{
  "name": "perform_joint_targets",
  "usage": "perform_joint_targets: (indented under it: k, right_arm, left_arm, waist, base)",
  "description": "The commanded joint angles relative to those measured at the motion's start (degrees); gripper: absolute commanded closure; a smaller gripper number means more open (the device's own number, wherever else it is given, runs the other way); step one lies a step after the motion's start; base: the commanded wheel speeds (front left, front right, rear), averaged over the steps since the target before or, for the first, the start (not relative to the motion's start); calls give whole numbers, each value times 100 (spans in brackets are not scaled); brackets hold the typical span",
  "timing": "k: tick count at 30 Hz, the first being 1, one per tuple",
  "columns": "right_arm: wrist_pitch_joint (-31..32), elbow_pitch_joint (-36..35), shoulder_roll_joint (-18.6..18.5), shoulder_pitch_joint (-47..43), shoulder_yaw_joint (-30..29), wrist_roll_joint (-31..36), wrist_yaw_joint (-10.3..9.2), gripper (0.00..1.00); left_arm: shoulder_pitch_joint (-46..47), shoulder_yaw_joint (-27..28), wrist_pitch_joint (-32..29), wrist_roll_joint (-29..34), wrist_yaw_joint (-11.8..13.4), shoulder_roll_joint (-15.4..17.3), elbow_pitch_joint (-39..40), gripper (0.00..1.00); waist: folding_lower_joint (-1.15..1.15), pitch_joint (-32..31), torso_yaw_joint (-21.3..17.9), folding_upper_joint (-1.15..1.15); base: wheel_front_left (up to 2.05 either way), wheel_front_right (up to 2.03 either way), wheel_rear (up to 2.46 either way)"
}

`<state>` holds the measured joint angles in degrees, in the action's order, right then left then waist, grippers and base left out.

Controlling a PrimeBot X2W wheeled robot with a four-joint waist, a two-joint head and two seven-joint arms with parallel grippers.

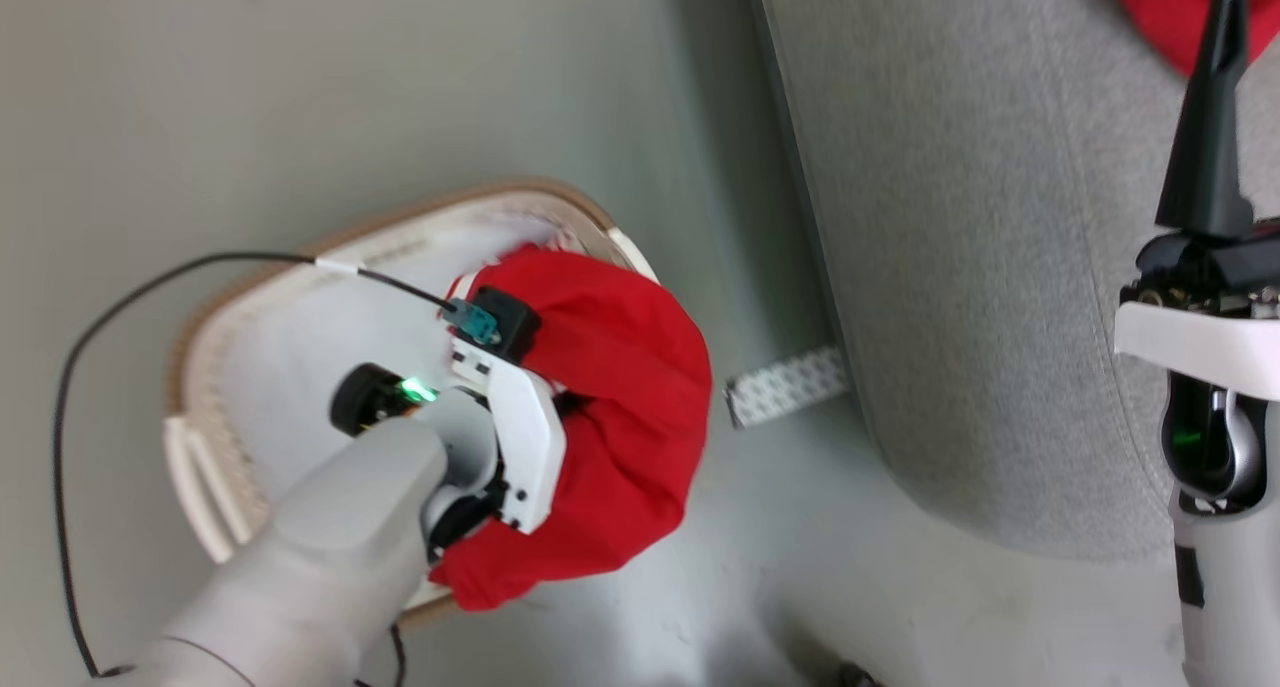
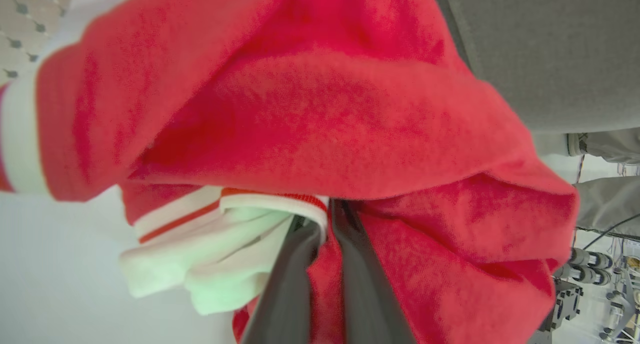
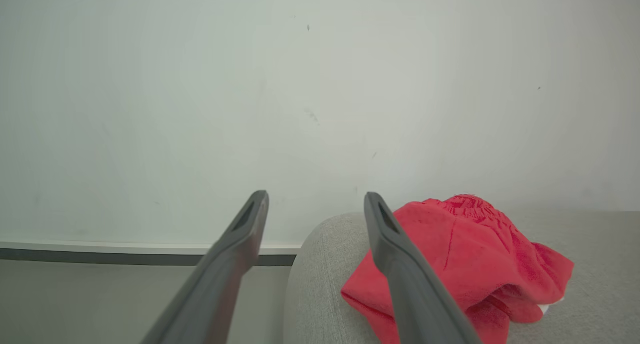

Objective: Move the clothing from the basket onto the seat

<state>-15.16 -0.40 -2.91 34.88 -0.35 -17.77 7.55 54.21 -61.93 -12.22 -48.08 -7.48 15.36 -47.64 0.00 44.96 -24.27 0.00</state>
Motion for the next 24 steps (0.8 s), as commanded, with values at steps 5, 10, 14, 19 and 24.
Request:
perform_joint_targets:
  k: [5,10,14,19,24]
  right_arm:
    - [3,188,-4,-345,-152,236,-13,0]
    - [4,430,-78,-754,-238,331,-13,0]
    - [4,622,-197,-1116,-304,261,-13,0]
    - [4,809,-342,-1552,-335,175,-13,0]
    - [4,961,-397,-1952,-235,85,-13,0]
  left_arm:
    - [-226,-141,612,-306,0,-212,-27,100]
    - [-417,-264,1191,-586,0,-366,72,100]
    - [-564,-325,1578,-788,0,-479,168,100]
    - [-647,-374,1990,-892,0,-550,325,100]
    - [-606,-341,2297,-931,0,-577,511,100]
  waist:
    - [0,-1156,558,0]
    - [0,-2029,878,0]
    - [0,-2667,1100,0]
    - [0,-3377,1361,0]
    - [0,-3999,1574,0]
  base:
    - [0,0,0]
    - [0,0,0]
    - [0,0,0]
    - [0,0,0]
    - [0,0,0]
